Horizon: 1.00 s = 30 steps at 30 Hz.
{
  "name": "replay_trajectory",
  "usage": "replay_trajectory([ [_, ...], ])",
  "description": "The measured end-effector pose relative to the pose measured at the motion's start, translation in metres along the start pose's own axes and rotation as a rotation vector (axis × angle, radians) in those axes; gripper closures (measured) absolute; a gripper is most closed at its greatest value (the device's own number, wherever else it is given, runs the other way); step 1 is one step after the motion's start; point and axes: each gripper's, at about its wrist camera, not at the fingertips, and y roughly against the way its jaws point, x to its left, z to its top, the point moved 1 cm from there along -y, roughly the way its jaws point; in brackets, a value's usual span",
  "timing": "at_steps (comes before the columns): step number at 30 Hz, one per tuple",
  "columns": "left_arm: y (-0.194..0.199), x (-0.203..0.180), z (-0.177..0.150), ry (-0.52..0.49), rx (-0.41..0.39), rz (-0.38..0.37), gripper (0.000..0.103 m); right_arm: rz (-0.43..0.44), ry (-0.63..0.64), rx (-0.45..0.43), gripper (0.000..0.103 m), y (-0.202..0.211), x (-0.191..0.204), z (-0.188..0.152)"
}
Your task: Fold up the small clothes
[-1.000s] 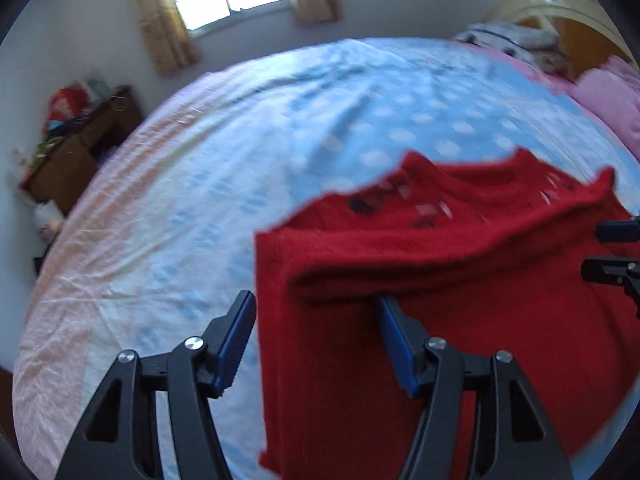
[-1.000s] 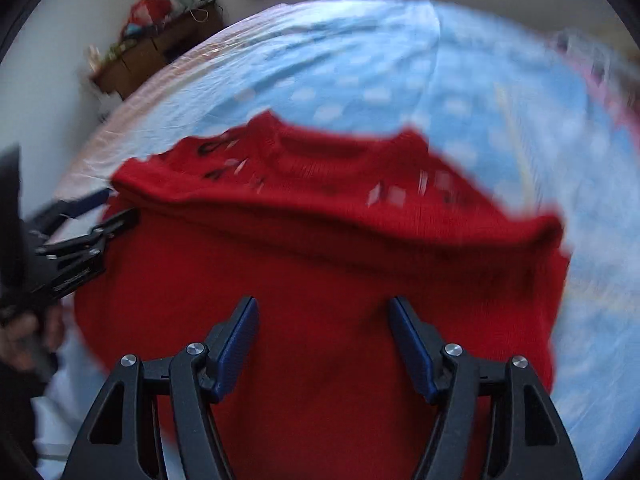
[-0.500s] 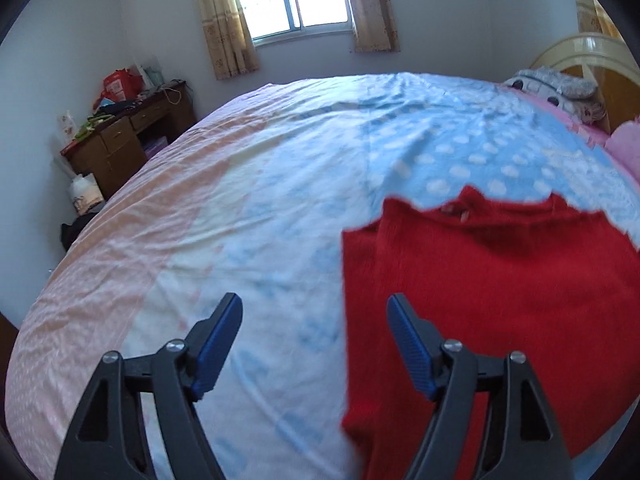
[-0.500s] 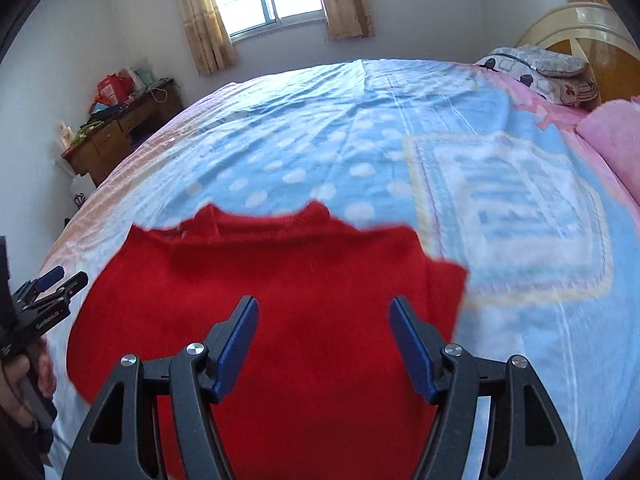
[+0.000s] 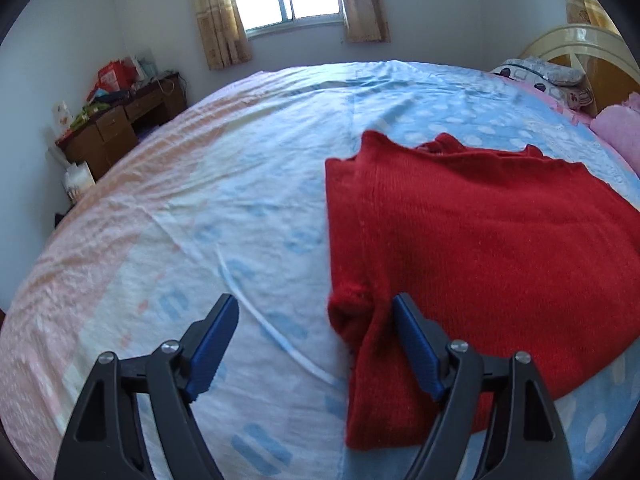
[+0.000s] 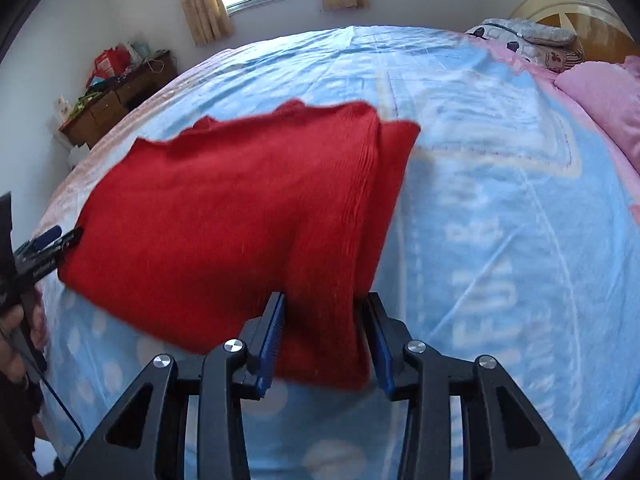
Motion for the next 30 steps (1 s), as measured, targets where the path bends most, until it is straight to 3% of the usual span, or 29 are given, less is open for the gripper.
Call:
replay_trajectory([
  [4, 0.001, 0.000, -0.008, -0.007, -0.015, 0.037, 0.011, 0.003, 0.006, 0.003, 0.063, 0.000, 0.000, -0.006],
  [11, 0.002, 0.017, -0.021, 0.080, 0.018, -0.010, 0.001, -0.061, 0.024, 0.003, 0.063, 0.014, 0.007, -0.011],
  [13, 0.002, 0.022, -0.024, 0.105, 0.017, -0.039, 0.001, -0.108, 0.034, -0.094, 0.063, 0.033, 0.016, -0.008],
  [16, -0.001, 0.024, -0.026, 0.129, 0.025, -0.051, 0.000, -0.053, 0.046, -0.183, 0.061, 0.048, 0.032, 0.003],
  [20, -0.002, 0.025, -0.027, 0.139, 0.027, -0.058, 0.000, -0.005, 0.080, -0.138, 0.061, 0.026, 0.051, 0.017],
  [23, -0.003, 0.027, -0.028, 0.148, 0.033, -0.070, 0.000, -0.030, 0.088, -0.074, 0.061, 0.003, 0.055, 0.013],
  [30, -0.001, 0.028, -0.032, 0.158, 0.024, -0.072, 0.000, -0.098, 0.180, -0.074, 0.061, 0.004, 0.056, -0.021],
])
